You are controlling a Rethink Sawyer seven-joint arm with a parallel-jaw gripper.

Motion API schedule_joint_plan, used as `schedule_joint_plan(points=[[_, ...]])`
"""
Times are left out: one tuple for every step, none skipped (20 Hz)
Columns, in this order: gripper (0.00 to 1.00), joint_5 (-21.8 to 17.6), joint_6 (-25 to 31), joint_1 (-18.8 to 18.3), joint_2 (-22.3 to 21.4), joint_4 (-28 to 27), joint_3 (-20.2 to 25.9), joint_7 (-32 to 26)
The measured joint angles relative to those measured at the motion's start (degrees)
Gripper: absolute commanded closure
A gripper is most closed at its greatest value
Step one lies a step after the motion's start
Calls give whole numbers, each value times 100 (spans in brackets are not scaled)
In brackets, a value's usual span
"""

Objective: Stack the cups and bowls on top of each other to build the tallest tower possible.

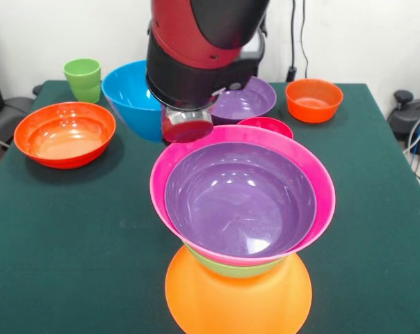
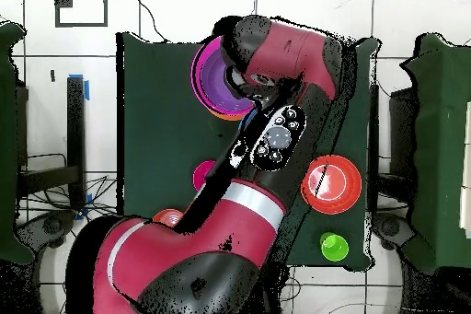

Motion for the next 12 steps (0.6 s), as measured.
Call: schedule_joint_plan(points=[[100,25,74,-11,42,-87,-27,54],[100,51,149,-22,84,-173,-54,108],[100,63,183,-26,107,-217,-74,140],[100,71,212,-30,127,-257,-96,169],[100,79,233,-32,148,-295,-118,199],[100,86,255,-34,168,-333,-140,229],[100,95,277,-39,192,-376,-165,259],[100,102,290,-42,207,-407,-181,276],[100,141,358,-62,268,-534,-237,345],[100,161,394,-72,296,-590,-260,373],[100,182,420,-81,320,-636,-277,394],[100,219,461,-96,357,-707,-306,427]])
